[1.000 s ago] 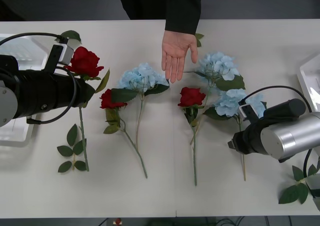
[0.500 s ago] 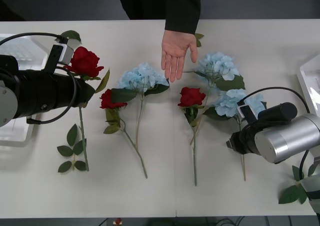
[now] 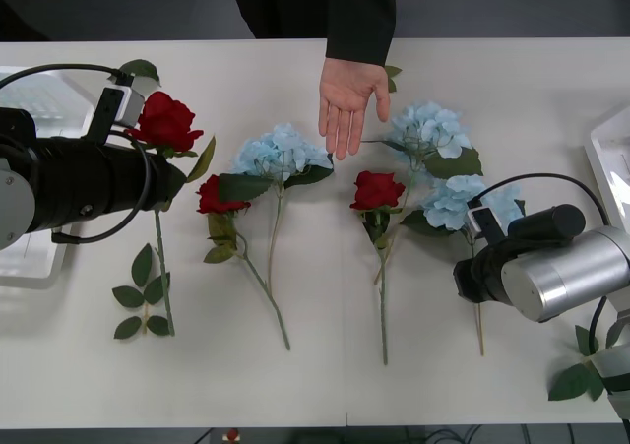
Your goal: Place the red flowers into the right box and the blue flowers into the left box. If a person shows an open palm, hand one flower to the person first, then continue sorting.
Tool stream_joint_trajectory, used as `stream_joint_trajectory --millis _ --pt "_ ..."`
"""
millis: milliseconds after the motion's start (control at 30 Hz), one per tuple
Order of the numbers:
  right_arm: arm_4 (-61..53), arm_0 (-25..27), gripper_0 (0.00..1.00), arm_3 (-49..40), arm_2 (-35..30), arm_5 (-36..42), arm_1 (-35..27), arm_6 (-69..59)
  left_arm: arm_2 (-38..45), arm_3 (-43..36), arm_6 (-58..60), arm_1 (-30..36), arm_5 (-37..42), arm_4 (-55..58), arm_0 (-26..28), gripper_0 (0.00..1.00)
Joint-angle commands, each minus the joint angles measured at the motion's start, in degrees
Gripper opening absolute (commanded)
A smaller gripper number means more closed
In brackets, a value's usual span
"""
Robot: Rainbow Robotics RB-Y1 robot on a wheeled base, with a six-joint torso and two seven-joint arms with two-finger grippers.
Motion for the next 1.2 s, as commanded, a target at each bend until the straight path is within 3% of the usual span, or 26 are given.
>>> stream_joint_trajectory --millis 33,400,600,833,967,1200 --pt "-0.53 0.31 0.00 -0.27 -0.41 -0.66 1.55 -2.08 0.65 -1.43 1.03 0.41 -0.19 -0.31 -0.82 0.00" --pt "-0.79 0.40 0.00 -4.14 -3.93 1.63 1.29 -0.76 0.65 -1.43 1.03 0.41 -0.19 -0.67 -0.82 0.00" --pt "-0.71 1.54 0.00 -14.25 -10.69 8.05 0.94 4.78 0.65 -1.43 1.11 0.41 -0.19 -0.58 -0.82 0.00" --pt "-8.62 4.53 0.00 -26.11 -21.33 7.52 1.11 14.01 0.56 -1.43 1.20 0.06 -0.19 -0.67 -0.82 0.00" --pt "-12.57 4.53 0.00 -30.77 -24.76 2.16 2.43 18.58 0.65 -1.43 1.20 0.06 -0.19 -0.58 -0.82 0.00" --pt "-19.16 1.63 0.00 -31.48 -25.81 -16.30 5.51 27.28 0.65 -1.43 1.20 0.06 -0.19 -0.75 -0.73 0.00"
